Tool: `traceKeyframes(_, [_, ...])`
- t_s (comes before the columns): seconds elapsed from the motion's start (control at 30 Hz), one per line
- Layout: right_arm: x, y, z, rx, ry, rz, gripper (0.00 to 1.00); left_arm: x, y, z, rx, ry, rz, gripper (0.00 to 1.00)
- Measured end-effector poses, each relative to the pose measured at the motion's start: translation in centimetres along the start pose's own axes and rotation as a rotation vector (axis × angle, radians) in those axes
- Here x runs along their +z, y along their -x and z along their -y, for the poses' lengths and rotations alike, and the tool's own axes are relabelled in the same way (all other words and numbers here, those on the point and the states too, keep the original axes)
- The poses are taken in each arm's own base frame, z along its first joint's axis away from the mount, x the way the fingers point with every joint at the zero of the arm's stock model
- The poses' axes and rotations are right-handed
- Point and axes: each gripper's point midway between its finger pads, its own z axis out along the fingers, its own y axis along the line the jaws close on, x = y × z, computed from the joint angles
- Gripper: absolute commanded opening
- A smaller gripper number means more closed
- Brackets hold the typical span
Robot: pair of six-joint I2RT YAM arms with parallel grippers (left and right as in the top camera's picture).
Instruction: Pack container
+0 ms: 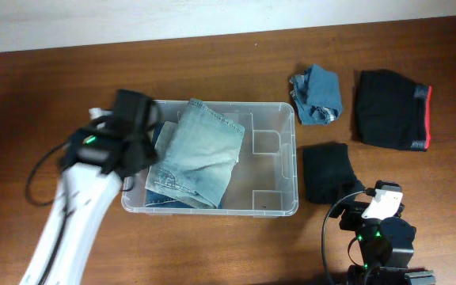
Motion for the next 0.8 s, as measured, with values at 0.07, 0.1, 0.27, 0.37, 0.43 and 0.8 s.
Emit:
traceKeyframes(0.07, [0.0,0.0,0.0,0.000,0.000,0.000,0.98,-2.4,2.3,0.3,-0.024,-0.107,0.122,0.49])
traceKeyframes(0.1, [0.0,0.0,0.0,0.000,0.000,0.000,0.98,-3.1,3.0,1.1,0.006,-0.160,0.155,0.49])
traceKeyframes(0.27, [0.0,0.0,0.0,0.000,0.000,0.000,0.98,-4.6,3.6,10.5,0.458,-0.460,0.275,0.50])
traceKeyframes(0.37, [0.0,0.0,0.0,0.000,0.000,0.000,0.98,-1.2,2.5,13.6,0.624,-0.475,0.225,0.50])
traceKeyframes(0.43, [0.0,0.0,0.0,0.001,0.000,0.000,0.98,2.1,1.7,15.0,0.708,-0.468,0.167,0.50])
traceKeyframes(0.8, [0.0,0.0,0.0,0.000,0.000,0.000,0.98,8.2,-0.6,15.6,0.832,-0.441,0.034,0.65])
